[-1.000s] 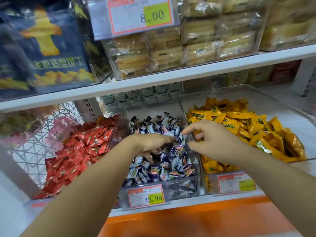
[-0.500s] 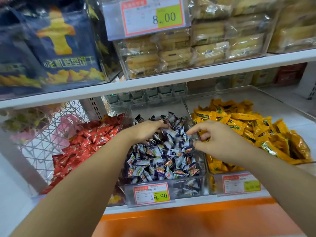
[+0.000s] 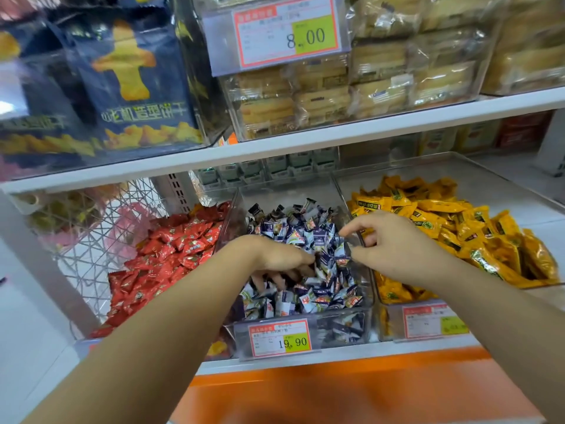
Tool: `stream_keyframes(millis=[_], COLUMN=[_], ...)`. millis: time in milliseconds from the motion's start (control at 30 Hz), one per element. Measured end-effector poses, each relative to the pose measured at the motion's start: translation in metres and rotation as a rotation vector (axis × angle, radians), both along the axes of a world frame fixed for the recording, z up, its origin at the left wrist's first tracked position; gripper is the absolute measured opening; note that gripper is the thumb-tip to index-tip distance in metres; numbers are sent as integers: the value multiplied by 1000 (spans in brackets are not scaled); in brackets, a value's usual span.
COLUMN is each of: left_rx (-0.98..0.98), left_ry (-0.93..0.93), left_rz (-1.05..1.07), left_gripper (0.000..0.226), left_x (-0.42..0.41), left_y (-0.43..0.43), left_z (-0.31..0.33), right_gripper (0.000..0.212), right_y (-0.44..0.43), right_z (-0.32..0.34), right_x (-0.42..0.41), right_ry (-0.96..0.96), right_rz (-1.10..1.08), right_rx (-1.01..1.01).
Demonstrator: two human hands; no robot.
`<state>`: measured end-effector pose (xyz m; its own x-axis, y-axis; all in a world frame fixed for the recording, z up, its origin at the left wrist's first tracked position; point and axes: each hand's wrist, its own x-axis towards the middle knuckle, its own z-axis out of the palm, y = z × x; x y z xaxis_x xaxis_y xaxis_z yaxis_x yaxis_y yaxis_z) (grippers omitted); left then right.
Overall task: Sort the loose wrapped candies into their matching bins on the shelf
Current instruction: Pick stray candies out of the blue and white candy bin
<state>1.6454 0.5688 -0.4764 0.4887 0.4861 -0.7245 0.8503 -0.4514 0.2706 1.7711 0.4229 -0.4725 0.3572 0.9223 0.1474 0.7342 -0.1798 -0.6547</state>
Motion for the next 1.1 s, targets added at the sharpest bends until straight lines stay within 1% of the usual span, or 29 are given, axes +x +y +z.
stream_keyframes(millis=[100, 233, 333, 533, 633, 700, 733, 767, 800, 833, 867, 900, 933, 1033, 1100], left_rx=[-32, -33, 13, 40, -7, -8, 35, 132, 273, 413, 512, 556, 563, 565, 560], left_ry=[-79, -222, -296, -416, -461, -524, -564, -595, -606, -608, -607, -588, -542, -297, -211], left_rz=[71, 133, 134, 165, 186, 194, 182, 141, 70, -7, -76, -132, -172, -220, -247], left_gripper=[63, 65, 63, 57, 55, 49, 44, 39, 35, 33, 35, 39, 45, 67, 73], left_x=[1, 0, 0, -5, -10, -10, -7, -3, 3, 7, 12, 17, 22, 35, 41], left_y=[12, 19, 24, 29, 29, 25, 24, 22, 22, 21, 21, 23, 27, 32, 31], left_z=[-3, -1, 0, 3, 14, 25, 29, 30, 28, 23, 15, 4, -8, -36, -40], right_gripper=[28, 26, 26, 28, 27, 28, 28, 28, 29, 30, 32, 34, 37, 45, 49], right_y=[1, 1, 1, -1, -1, 0, 0, 0, 1, 1, 1, 1, 1, 5, 13], right_z=[-1, -2, -1, 0, 1, 1, 1, 1, 1, 2, 2, 3, 3, 5, 7], right_x=[0, 1, 1, 1, 0, 0, 0, -1, 0, -1, -1, -2, -2, -3, 1], right_ry=[-1, -9, -11, -15, -13, -13, -14, -16, -15, -12, -6, 3, 13, -21, -59], right_rz=[-4, -5, -2, 5, 0, -6, -9, -13, -19, -24, -27, -27, -27, -49, -60], right_rx=[-4, -4, -6, -18, -26, -28, -28, -28, -30, -34, -37, -34, -26, 8, 27])
